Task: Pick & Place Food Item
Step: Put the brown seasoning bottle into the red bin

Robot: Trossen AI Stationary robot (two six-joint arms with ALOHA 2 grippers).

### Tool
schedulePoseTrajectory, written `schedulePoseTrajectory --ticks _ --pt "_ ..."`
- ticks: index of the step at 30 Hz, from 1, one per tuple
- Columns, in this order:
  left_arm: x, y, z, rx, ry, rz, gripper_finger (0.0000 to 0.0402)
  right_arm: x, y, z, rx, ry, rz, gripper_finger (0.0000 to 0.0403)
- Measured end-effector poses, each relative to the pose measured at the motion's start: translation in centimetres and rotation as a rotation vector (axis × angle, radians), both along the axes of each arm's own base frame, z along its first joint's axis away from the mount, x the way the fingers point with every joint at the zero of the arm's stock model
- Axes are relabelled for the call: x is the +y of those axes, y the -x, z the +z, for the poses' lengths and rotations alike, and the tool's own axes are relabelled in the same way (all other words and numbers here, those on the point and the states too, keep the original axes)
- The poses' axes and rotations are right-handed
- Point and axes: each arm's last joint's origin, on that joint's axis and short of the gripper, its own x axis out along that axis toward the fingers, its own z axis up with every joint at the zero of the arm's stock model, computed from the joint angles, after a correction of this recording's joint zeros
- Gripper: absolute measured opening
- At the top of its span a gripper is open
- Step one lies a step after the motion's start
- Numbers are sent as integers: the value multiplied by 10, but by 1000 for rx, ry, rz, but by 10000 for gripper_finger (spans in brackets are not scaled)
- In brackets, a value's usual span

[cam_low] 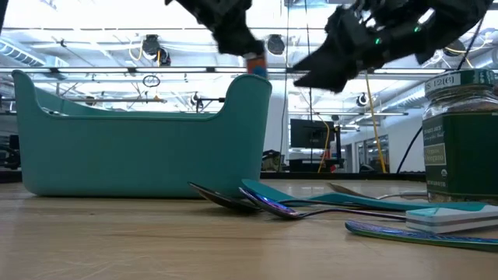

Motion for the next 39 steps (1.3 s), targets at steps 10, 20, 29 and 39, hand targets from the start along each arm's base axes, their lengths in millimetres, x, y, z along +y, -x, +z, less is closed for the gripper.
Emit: schedulePoseTrajectory --ticks 10,20,29,39 --pt "-5 79 -32 9 30 302 206 2 18 2 -23 -30 -14 328" --pt "-33 151 -94 8 63 505 206 2 18 2 -26 -28 -16 322" --pt "-40 176 -132 25 82 525 206 2 18 2 -26 -29 -16 322" --pt "-41 179 -143 60 76 528 206 2 18 2 -27 -36 -18 322"
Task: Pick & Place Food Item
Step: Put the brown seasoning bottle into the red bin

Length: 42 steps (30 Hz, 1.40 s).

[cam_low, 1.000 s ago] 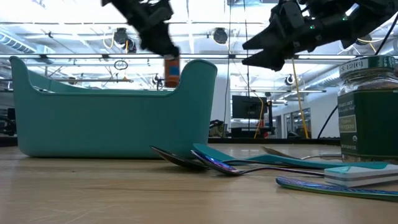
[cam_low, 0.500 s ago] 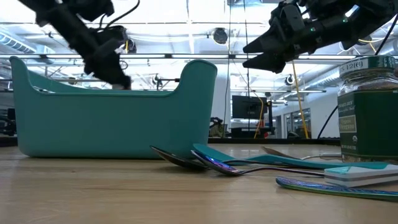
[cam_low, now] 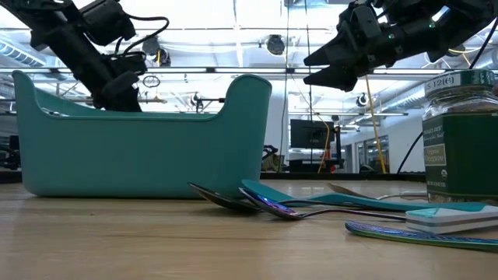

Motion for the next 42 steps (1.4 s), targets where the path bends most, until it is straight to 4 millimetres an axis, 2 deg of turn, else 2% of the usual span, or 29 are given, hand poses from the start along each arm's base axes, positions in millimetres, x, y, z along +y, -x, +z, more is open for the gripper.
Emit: schedulePoseTrajectory --ticks 6,23,42 --pt "1 0 0 12 -23 16 221 0 0 0 0 0 0 322" --pt "9 -14 -21 90 10 68 226 0 0 0 1 0 0 322" --pt "9 -14 -22 94 26 63 228 0 0 0 2 0 0 322"
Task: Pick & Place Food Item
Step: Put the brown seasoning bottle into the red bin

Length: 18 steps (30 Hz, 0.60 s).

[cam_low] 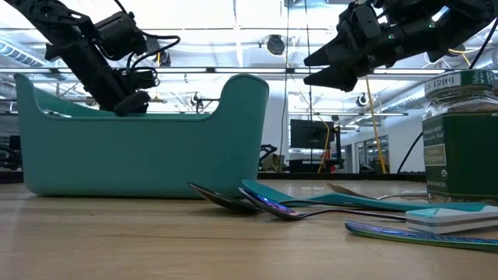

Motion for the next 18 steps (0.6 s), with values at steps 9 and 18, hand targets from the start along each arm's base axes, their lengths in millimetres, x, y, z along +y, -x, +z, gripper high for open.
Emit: schedulePoseTrajectory --ticks 9,18 --pt "-3 3 0 -4 53 -32 254 0 0 0 1 0 0 322" --pt "-6 14 15 -70 22 -30 270 0 0 0 3 -1 1 322"
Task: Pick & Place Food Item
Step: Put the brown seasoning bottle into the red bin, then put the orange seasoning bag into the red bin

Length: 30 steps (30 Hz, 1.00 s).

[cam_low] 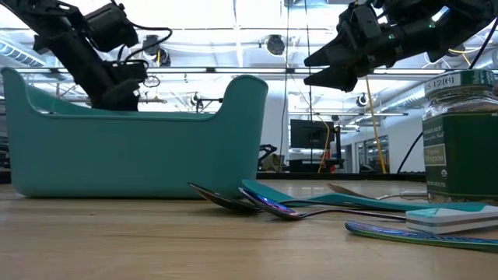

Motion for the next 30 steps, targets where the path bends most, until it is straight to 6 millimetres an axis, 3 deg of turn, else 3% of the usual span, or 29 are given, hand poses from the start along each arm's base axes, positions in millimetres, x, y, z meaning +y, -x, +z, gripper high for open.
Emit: schedulePoseTrajectory --ticks 10,17,26,30 --pt "-4 12 21 -111 -72 -22 271 0 1 -2 22 -3 1 322" --pt "-7 22 44 -307 -138 -18 271 2 12 4 35 -33 -2 322" --pt "-8 23 74 -530 -315 -119 271 16 22 20 -20 -356 341 322" --pt "-8 21 76 -522 -367 -143 271 31 19 36 102 -467 352 322"
